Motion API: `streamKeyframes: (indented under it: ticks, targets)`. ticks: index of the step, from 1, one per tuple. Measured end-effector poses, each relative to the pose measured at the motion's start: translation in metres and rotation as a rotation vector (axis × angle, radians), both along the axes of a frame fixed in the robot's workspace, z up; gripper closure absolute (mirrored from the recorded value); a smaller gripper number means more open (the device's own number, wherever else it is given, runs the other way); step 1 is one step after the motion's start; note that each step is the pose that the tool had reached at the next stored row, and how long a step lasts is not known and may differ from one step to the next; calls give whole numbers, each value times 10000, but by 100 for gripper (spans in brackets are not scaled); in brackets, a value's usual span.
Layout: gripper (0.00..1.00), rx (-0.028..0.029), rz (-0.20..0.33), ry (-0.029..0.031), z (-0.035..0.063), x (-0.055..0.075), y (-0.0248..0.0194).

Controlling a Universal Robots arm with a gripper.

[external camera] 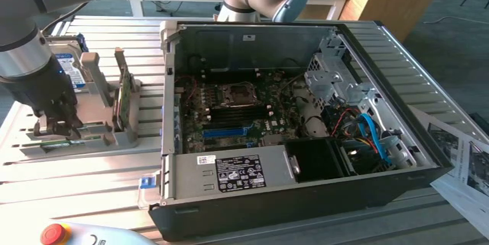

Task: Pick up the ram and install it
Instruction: 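Pick up the ram and move it above insertion slot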

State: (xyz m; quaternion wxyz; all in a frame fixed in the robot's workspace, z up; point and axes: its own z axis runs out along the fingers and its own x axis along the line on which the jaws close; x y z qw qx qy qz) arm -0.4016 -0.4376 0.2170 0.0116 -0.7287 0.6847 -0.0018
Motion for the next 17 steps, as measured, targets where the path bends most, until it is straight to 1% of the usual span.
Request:
streamKeyframes:
  ticks: [9, 14, 17]
  targets:
    - [68, -1, 1, 1, -50, -2, -1]
    - [68, 0, 0, 0, -52, -2, -1]
    - [68, 1, 0, -1, -53, -2, -14]
